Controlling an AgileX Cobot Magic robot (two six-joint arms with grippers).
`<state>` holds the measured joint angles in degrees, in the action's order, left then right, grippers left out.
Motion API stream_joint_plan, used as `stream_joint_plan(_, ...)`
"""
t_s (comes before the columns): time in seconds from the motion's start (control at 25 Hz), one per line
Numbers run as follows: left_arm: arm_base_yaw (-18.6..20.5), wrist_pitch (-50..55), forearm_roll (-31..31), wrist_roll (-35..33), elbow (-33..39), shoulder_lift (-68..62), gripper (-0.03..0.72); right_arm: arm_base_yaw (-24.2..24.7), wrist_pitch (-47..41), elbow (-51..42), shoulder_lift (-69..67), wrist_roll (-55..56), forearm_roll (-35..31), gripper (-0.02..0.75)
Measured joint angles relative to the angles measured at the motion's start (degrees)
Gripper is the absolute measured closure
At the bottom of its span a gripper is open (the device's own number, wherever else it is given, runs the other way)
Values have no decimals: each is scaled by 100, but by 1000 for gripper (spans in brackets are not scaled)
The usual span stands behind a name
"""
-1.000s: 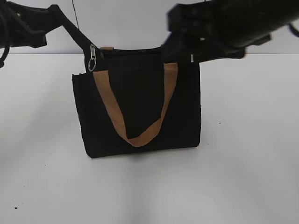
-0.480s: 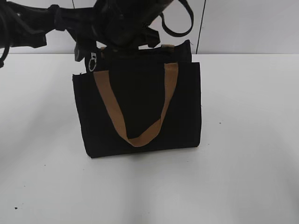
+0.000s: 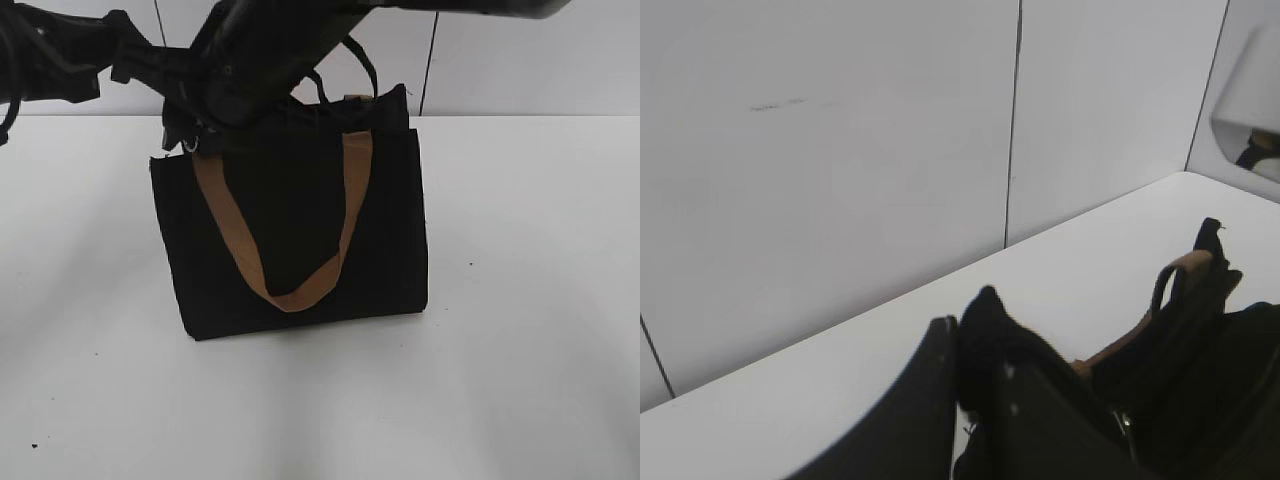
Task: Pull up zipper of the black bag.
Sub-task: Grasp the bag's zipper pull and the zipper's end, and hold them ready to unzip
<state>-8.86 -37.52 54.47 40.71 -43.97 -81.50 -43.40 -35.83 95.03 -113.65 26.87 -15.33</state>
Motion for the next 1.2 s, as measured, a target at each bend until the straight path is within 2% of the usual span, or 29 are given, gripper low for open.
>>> stream_joint_plan(0.12, 0, 0, 0, 0, 0, 0, 650, 0, 93, 0, -34, 67, 0, 635)
stream_joint_plan(0.32, 0, -6, 0, 0, 0, 0, 651, 0, 175, 0, -47, 86, 44, 746)
stream_joint_plan(0.56, 0, -11, 16, 0, 0, 0, 651, 0, 45, 0, -30, 98, 315, 750)
stream_joint_plan(0.84, 0, 30, 116, 0, 0, 0, 651, 15, -536, 0, 379, 28, 974, 750)
stream_joint_plan(1.2, -15, 705, 213, 68, 35, 0, 651, 280, -1087, 0, 695, -755, 1009, 750)
